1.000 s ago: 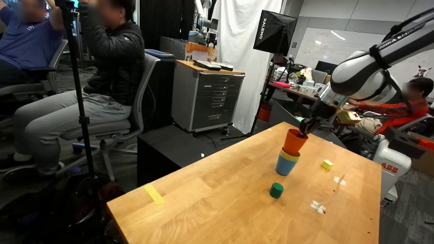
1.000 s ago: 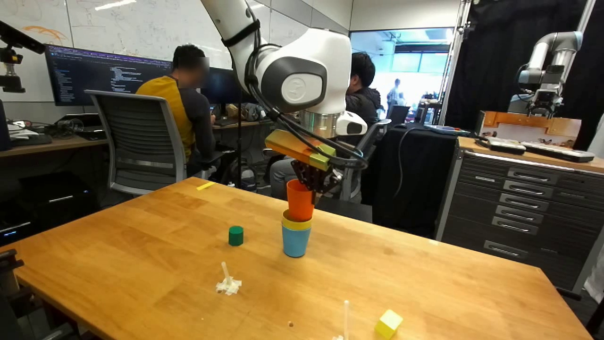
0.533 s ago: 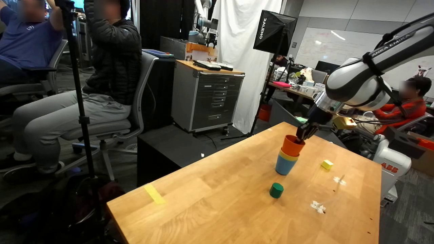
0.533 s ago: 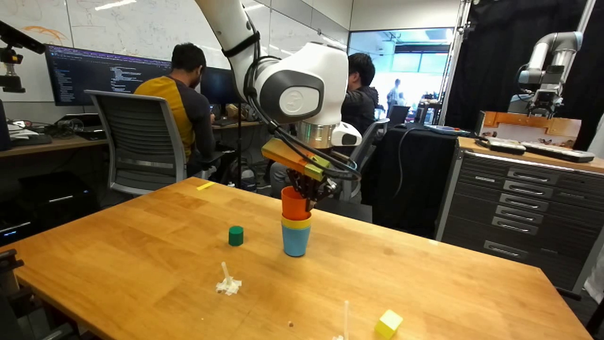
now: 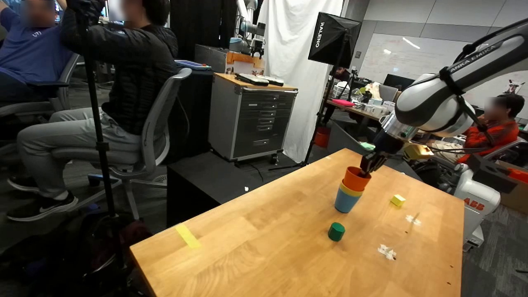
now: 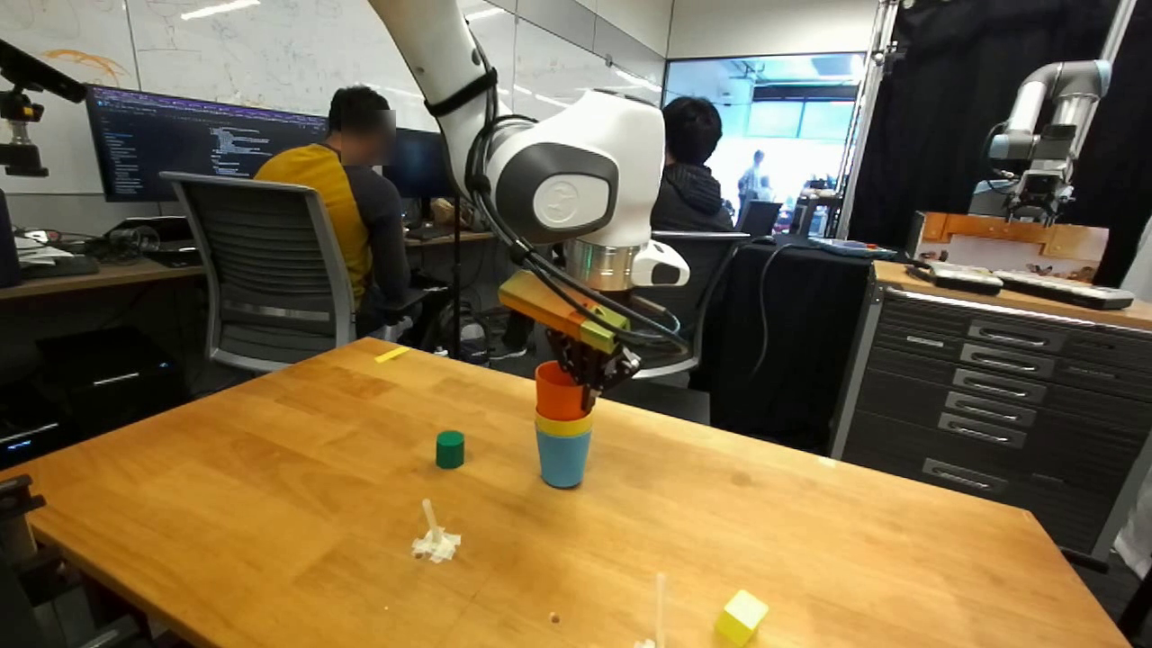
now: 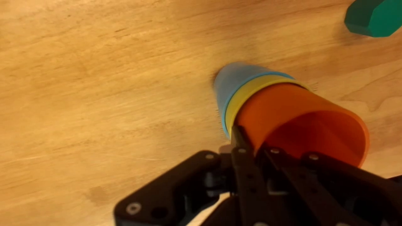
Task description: Stack the cups into the blue cup
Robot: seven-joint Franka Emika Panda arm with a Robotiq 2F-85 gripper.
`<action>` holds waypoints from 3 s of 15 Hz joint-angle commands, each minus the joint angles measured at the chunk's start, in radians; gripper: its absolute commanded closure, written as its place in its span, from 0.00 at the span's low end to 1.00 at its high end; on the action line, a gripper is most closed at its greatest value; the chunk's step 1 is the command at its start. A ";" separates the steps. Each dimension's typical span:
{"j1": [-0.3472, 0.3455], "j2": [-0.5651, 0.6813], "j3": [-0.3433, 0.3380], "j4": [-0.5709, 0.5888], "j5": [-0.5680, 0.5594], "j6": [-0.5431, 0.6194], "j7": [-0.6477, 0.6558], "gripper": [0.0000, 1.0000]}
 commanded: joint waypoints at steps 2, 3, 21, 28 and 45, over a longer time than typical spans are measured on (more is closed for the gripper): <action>-0.016 0.009 0.011 0.028 -0.003 -0.012 -0.012 0.97; -0.014 0.010 0.009 0.029 -0.005 -0.009 -0.011 0.97; -0.029 0.044 0.009 0.054 -0.007 -0.026 -0.007 0.37; -0.025 -0.017 0.033 0.025 -0.005 -0.023 -0.028 0.00; 0.047 -0.342 0.099 -0.242 0.043 -0.180 -0.269 0.00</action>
